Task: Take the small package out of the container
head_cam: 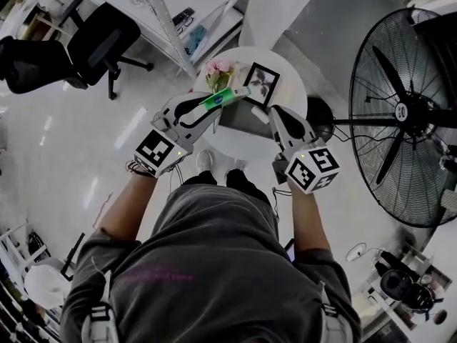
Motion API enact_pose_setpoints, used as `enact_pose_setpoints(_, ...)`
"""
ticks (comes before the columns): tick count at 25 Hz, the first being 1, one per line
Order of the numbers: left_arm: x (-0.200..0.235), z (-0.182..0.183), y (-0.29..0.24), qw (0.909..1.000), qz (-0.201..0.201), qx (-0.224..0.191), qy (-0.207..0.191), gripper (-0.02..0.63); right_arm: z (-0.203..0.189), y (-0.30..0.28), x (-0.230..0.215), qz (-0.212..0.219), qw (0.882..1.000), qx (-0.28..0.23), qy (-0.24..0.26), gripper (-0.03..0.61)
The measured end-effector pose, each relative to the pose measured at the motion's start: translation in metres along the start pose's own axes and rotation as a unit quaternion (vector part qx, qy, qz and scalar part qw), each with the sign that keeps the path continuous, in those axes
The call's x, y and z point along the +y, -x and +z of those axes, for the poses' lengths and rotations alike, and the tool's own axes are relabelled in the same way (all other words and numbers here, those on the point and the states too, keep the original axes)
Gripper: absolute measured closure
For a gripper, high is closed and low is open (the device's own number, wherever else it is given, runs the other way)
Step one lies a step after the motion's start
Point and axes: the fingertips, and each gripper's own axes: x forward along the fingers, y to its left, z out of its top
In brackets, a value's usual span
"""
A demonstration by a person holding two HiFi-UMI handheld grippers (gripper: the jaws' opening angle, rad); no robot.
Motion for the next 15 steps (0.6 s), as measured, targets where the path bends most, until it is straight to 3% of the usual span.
enact_pose_setpoints(8, 0.001, 0.023, 0.019, 0.9993, 0.001, -0.034, 0.015, 0.509, 0.025, 0.012, 0.021, 0.01, 0.999, -0.029, 0.012, 0.557)
enact_pose_setpoints(12, 0.0, 0.034, 0.028, 0.9982, 0.006, -0.034, 0.05, 0.509, 0.031, 0.015, 0.03, 0.015, 0.999, -0.036, 0.02, 0.557)
enact_pose_setpoints(15, 0.002, 0.037, 0.033, 0.9981, 0.007, -0.044, 0.043, 0.509, 0.033, 0.015, 0.036, 0.017, 0.999, -0.039, 0.022, 0.557)
